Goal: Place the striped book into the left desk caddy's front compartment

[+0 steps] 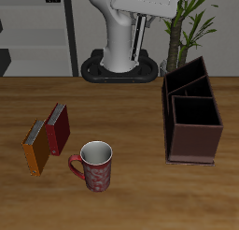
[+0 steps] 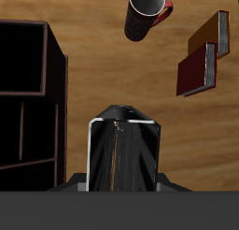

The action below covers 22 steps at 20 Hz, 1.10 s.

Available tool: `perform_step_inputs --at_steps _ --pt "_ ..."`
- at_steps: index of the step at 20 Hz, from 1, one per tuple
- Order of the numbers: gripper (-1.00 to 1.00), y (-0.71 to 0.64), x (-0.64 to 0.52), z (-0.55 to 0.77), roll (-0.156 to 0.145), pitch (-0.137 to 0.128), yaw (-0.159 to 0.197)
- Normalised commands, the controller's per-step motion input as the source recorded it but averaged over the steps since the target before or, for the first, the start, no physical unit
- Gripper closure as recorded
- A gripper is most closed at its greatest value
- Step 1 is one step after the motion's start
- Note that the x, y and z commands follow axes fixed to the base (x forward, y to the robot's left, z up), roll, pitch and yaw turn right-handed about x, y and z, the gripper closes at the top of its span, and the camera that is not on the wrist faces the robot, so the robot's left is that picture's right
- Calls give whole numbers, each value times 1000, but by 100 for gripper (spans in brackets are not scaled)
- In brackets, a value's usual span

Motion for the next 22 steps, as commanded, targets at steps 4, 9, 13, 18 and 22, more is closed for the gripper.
perform_step_inputs --at_steps 4,9,13,18,22 --pt "100 143 -102 133 5 -34 8" --pt "100 89 46 55 9 5 -17" --pt "100 114 120 23 2 0 -12" --pt "100 270 88 -13 34 13 -9" --pt "100 390 17 -87 55 12 12"
